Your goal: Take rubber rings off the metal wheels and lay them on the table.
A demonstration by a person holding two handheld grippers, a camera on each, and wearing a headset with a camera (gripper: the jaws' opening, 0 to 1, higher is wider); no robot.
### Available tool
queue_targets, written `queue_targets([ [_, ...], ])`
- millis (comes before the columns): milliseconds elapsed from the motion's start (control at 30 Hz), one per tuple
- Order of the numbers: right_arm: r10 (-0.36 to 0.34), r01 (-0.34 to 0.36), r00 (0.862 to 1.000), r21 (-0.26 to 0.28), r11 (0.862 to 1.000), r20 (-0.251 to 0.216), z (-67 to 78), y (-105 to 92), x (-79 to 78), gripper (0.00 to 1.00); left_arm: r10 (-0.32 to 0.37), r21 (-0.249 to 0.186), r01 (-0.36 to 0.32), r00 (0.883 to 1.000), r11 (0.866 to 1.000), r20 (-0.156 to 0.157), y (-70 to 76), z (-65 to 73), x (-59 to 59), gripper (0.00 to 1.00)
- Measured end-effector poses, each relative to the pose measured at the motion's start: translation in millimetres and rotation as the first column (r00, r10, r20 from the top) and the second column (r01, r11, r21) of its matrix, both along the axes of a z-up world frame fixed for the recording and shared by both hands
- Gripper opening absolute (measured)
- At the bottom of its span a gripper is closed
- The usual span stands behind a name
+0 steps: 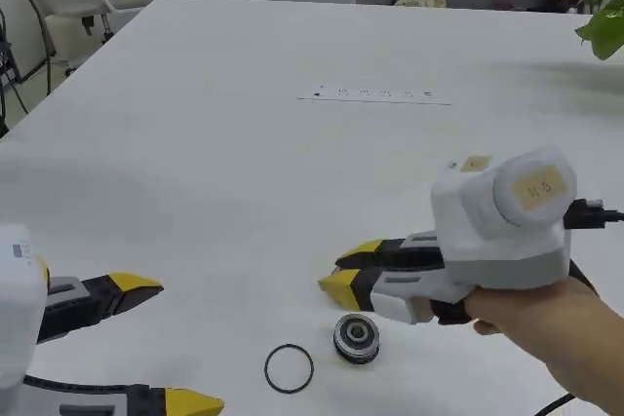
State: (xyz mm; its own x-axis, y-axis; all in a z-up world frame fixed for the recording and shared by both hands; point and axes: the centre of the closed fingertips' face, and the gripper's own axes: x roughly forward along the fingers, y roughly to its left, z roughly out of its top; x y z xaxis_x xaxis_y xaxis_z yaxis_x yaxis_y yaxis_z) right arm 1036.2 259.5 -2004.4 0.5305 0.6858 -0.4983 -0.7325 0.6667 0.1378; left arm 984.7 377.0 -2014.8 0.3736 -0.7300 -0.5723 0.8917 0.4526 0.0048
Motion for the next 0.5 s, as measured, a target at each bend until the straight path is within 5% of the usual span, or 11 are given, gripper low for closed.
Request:
queue_targets([
  [167, -0.075, 0.075, 0.997, 0.056, 0.996, 0.016, 16.1, -17.1, 9.8, 0.16, -0.006, 0.01, 0.006, 1.0, 1.0, 0.008, 0.0, 0.3, -0.5, 0.67],
  [333, -0.096, 0.098, 0.995, 0.106, 0.989, -0.021, 20.8, -25.4, 9.9, 0.18, -0.006, 0.007, 0.006, 1.0, 1.0, 0.008, 0.1, 0.7, -0.3, 0.67],
  [500, -0.097, 0.099, 0.995, 0.106, 0.989, -0.023, 22.1, -31.2, 9.4, 0.19, -0.007, 0.005, 0.007, 1.0, 1.0, 0.011, 0.2, 1.1, -0.3, 0.67],
])
